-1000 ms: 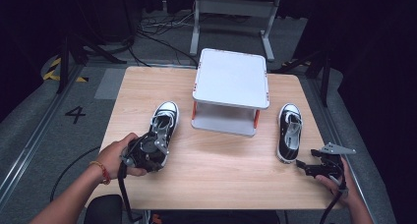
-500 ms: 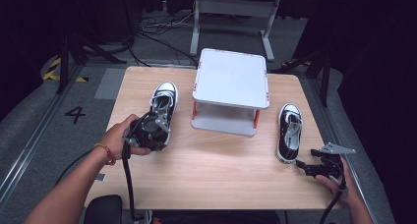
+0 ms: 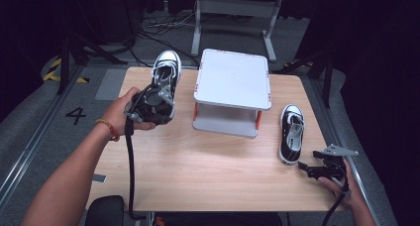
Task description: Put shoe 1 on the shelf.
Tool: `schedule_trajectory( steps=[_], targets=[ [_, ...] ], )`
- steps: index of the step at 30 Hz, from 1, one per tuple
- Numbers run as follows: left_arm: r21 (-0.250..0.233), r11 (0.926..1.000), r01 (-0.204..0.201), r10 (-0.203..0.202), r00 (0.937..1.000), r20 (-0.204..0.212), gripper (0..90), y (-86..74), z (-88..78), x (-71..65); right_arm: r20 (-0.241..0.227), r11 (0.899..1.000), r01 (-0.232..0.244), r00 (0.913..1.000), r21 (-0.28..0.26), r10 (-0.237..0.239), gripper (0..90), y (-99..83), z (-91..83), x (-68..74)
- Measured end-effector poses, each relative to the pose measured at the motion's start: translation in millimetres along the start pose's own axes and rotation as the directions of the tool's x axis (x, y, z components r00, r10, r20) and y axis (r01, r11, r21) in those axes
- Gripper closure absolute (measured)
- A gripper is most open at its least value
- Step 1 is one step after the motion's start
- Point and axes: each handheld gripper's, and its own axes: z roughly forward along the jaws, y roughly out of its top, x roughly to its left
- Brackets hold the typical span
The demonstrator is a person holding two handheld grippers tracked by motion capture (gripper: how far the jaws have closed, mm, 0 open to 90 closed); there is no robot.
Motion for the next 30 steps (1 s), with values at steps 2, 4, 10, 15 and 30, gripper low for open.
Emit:
schedule_trajectory(
  steps=[2,4,10,15,30],
  targets=[
    [-0.016,0.9999,-0.001,0.001,1.0000,-0.006,73.1,7.8,-3.8,3.1,0.000,1.000,-0.002,1.0000,0.001,0.002,14.8,-0.2,-0.3,0.2],
    [-0.012,0.9998,-0.015,0.015,0.9997,-0.019,73.0,18.3,-6.1,5.6,0.000,1.000,0.000,1.0000,0.000,0.000,14.8,-0.4,-0.4,0.2],
    [-0.009,0.9992,-0.039,0.039,0.9988,-0.031,73.0,44.7,-9.5,11.4,-0.003,1.000,0.003,1.0000,0.000,-0.003,14.8,-0.8,-0.8,0.1],
    [0.010,0.9985,-0.053,0.054,0.9978,-0.039,72.9,66.1,-11.0,18.6,-0.003,1.000,0.004,1.0000,-0.001,-0.004,14.8,-0.7,-0.8,0.1],
    [0.050,0.9937,-0.100,0.100,0.9950,-0.004,72.9,130.7,3.8,28.6,-0.002,1.000,0.004,1.0000,-0.001,-0.004,14.8,-0.9,-0.8,0.2]
  ],
)
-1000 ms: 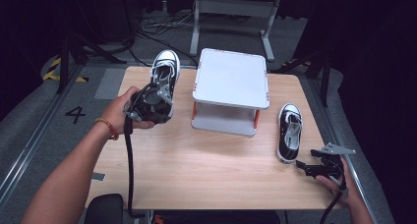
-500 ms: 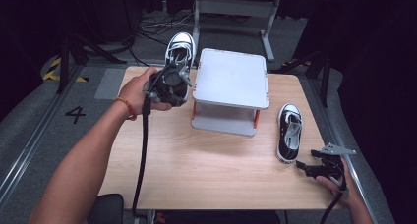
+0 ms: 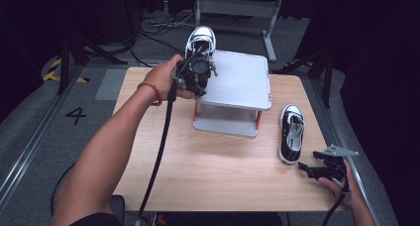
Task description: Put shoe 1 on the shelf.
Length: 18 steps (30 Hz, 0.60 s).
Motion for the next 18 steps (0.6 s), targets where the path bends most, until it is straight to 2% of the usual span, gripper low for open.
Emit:
schedule_trajectory(
  steps=[3,10,18],
  targets=[
    [0.010,0.9999,-0.002,0.002,1.0000,-0.008,72.9,9.9,7.1,1.5,0.002,1.000,-0.001,1.0000,0.000,0.001,14.8,-0.1,-0.1,0.4],
    [0.040,0.9991,-0.016,0.016,0.9998,0.016,72.7,28.8,21.2,8.8,0.003,1.000,-0.005,1.0000,0.003,0.005,14.8,-1.1,-1.4,1.5],
    [0.040,0.9992,-0.008,0.005,0.9979,0.065,72.3,41.0,39.8,19.4,0.002,1.000,-0.005,1.0000,0.001,0.005,14.8,-1.4,-1.7,1.7]
  ],
)
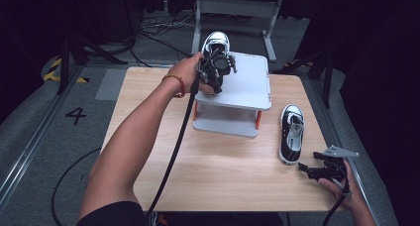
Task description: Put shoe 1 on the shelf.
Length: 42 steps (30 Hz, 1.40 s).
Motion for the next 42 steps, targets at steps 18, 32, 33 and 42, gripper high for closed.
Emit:
schedule_trajectory(
  steps=[18,32,33,42],
  targets=[
    [0.004,1.0000,-0.008,0.008,0.9999,0.011,61.8,9.3,6.2,7.3,-0.001,1.000,0.003,1.0000,0.000,-0.003,14.8,-0.3,-0.3,0.0],
    [-0.127,0.9919,-0.007,0.001,0.9989,-0.046,33.4,-13.0,-20.3,-6.9,-0.001,1.000,0.003,1.0000,-0.002,-0.003,14.8,-0.6,-0.5,0.2],
    [-0.151,0.9886,0.001,-0.009,0.9987,-0.050,32.4,-17.2,-25.3,-7.6,-0.001,1.000,0.004,1.0000,-0.002,-0.004,14.8,-0.6,-0.5,0.2],
    [-0.243,0.9701,-0.008,-0.016,0.9949,-0.100,27.3,-63.6,-52.2,-38.1,0.000,1.000,0.006,1.0000,-0.002,-0.006,14.8,-0.8,-0.7,0.1]
  ],
)
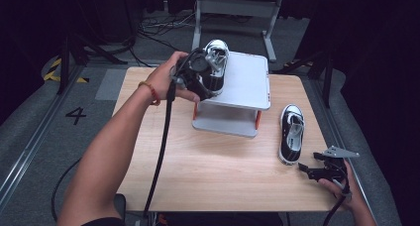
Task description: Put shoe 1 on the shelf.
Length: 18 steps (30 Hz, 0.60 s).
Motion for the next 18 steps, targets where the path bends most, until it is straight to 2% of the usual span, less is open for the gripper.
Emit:
schedule_trajectory(
  steps=[2,7,10,11,13,14,15,16,17,18],
  targets=[
    [-0.006,1.0000,-0.007,0.007,0.9998,-0.018,27.0,-10.6,-4.7,-8.9,-0.002,1.000,0.001,1.0000,0.000,-0.001,14.8,0.1,0.1,-0.2],
    [-0.055,0.9984,0.016,-0.015,0.9999,0.008,26.8,-50.5,-9.8,-36.3,-0.004,1.000,0.007,1.0000,0.006,-0.007,14.9,0.7,-0.1,-0.3],
    [-0.047,0.9987,0.022,-0.022,0.9998,0.002,26.3,-74.0,-1.8,-51.6,-0.011,1.000,0.012,0.9999,0.023,-0.012,15.2,2.1,-0.8,-0.6],
    [-0.050,0.9977,0.046,-0.045,0.9988,0.020,26.3,-88.8,5.4,-59.9,-0.013,0.999,0.018,0.9998,0.031,-0.017,15.4,2.9,-1.4,-0.5],
    [-0.044,0.9970,0.064,-0.063,0.9978,0.022,26.2,-106.0,15.4,-69.3,-0.014,0.999,0.024,0.9996,0.036,-0.024,16.0,3.6,-2.1,0.0],
    [-0.044,0.9970,0.064,-0.063,0.9978,0.022,26.2,-106.0,15.4,-69.3,-0.014,0.999,0.024,0.9996,0.036,-0.024,16.0,3.6,-2.1,0.0],
    [-0.053,0.9952,0.082,-0.081,0.9965,0.020,26.5,-119.2,24.5,-77.5,-0.019,0.999,0.036,0.9992,0.037,-0.036,16.7,4.4,-3.1,1.0],
    [-0.053,0.9952,0.082,-0.081,0.9965,0.020,26.4,-119.2,24.5,-77.5,-0.019,0.999,0.036,0.9992,0.037,-0.036,16.7,4.4,-3.1,1.0],
    [-0.054,0.9948,0.087,-0.086,0.9961,0.023,26.4,-126.7,30.0,-82.2,-0.018,0.999,0.039,0.9991,0.037,-0.038,16.8,5.1,-4.1,1.4],
    [-0.058,0.9941,0.092,-0.091,0.9956,0.022,26.3,-132.4,34.3,-85.8,-0.037,0.999,0.044,0.9984,0.028,-0.043,17.4,7.2,-6.9,2.0]
  ],
)
